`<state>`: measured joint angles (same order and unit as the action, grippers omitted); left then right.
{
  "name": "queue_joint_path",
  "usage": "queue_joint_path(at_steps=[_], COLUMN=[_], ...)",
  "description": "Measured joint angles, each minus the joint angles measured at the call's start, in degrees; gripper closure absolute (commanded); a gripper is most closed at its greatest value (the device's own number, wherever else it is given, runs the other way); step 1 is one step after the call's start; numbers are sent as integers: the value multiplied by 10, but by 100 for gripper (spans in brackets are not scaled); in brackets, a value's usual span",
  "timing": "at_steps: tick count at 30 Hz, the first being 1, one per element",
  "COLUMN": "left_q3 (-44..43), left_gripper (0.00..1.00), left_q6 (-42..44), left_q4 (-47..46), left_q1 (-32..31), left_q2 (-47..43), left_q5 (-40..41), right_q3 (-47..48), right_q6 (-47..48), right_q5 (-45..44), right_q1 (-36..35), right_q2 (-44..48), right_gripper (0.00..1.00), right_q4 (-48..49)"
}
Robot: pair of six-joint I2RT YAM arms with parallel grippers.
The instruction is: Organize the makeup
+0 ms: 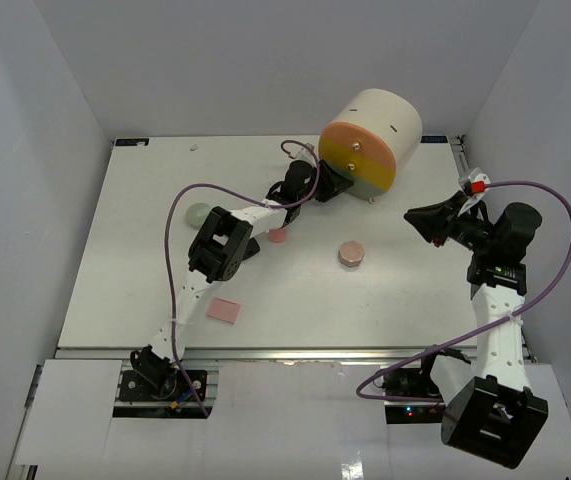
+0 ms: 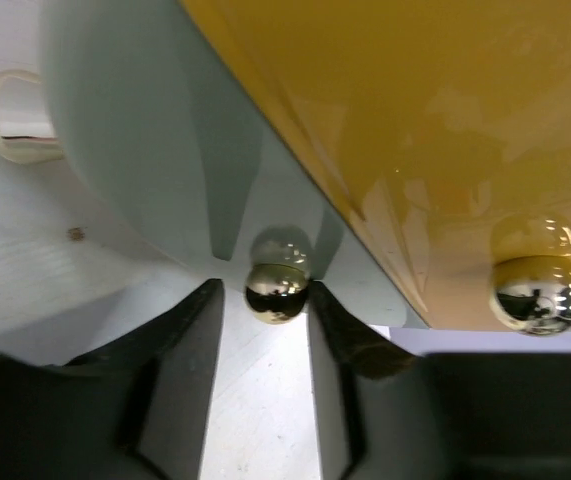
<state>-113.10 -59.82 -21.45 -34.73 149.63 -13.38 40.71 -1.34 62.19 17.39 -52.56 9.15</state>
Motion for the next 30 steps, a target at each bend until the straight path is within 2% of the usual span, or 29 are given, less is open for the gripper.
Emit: queue_joint_path(at_steps=[3, 8, 12, 17, 18, 21, 23, 26, 30], left_q3=[-1, 26, 109, 260, 284, 331, 347, 356, 366], left_gripper=[73, 78, 78, 73, 71, 58, 45, 28, 19], left_q6=[-6, -12, -8, 9, 13, 25, 31, 43, 64], left_q4=[-6, -28, -58, -88, -91, -99, -101, -95, -82], left_q1=[-1, -1, 0, 2, 2, 4, 4, 5, 5], left_q2=[-1, -10, -56, -149, -164, -195, -205, -208, -211], left_q5=[1, 2, -3, -18, -21, -29, -33, -37, -39], right_q3=[0, 0, -3, -4, -4, -4, -4, -5, -8], right_q6=[0, 2, 3, 8, 12, 20, 24, 31, 40], right_q5=[-1, -2, -4, -6, -7, -7, -7, -5, 4], right_q1=[1, 2, 2, 2, 2, 2, 2, 2, 2], right_q2=[0, -4, -5, -12, -13, -17, -19, -20, -22], right_gripper=[74, 74, 74, 74, 73, 68, 58, 35, 21], right_q4=[0, 0, 0, 0, 0, -1, -1, -2, -1])
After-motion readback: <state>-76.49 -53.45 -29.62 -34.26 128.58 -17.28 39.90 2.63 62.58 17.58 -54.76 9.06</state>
